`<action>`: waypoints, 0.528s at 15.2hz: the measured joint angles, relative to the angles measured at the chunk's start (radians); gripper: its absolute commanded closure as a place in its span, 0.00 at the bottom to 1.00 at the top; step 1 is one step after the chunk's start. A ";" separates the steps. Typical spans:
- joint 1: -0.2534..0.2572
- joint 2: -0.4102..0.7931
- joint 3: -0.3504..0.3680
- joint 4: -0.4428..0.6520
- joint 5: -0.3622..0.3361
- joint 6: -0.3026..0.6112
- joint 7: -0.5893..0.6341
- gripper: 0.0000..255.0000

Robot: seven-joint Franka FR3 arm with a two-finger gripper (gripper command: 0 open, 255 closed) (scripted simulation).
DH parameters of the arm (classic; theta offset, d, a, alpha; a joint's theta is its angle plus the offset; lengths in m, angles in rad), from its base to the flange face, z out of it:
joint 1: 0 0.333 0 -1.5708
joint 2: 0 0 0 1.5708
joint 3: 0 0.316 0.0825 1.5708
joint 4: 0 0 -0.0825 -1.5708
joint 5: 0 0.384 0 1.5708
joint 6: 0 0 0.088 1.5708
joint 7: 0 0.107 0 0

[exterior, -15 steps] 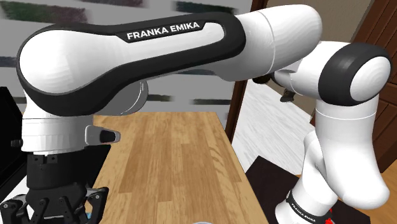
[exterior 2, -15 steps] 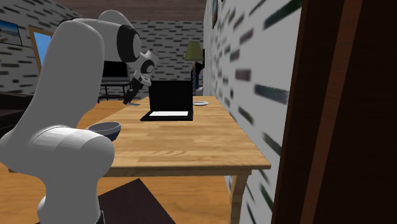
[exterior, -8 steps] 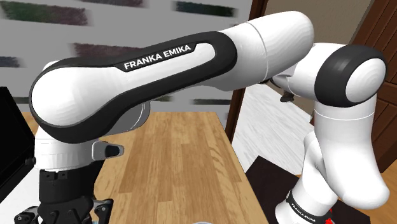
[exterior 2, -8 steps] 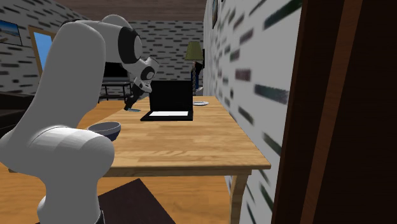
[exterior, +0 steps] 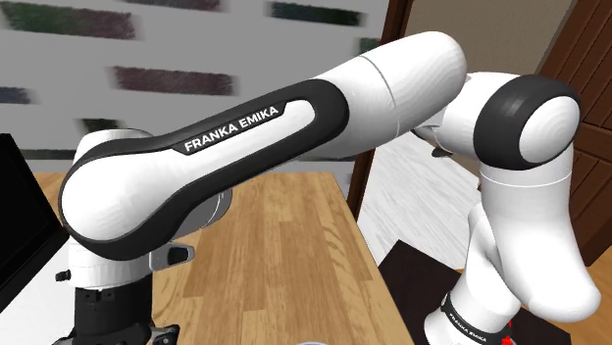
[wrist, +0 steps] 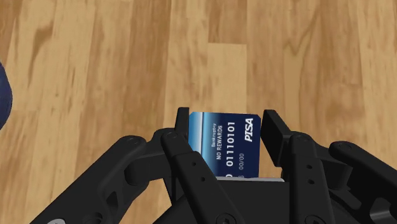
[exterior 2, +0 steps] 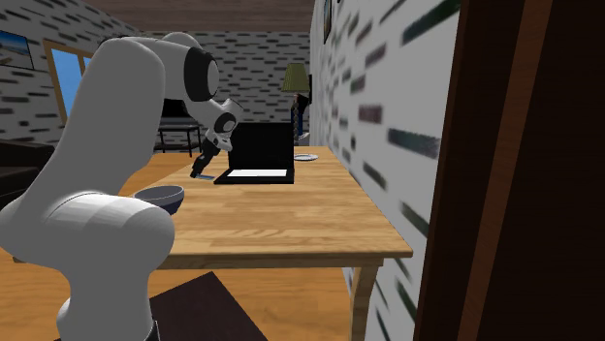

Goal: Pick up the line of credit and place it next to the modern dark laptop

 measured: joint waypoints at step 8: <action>0.006 0.046 -0.001 -0.041 0.007 0.077 -0.041 1.00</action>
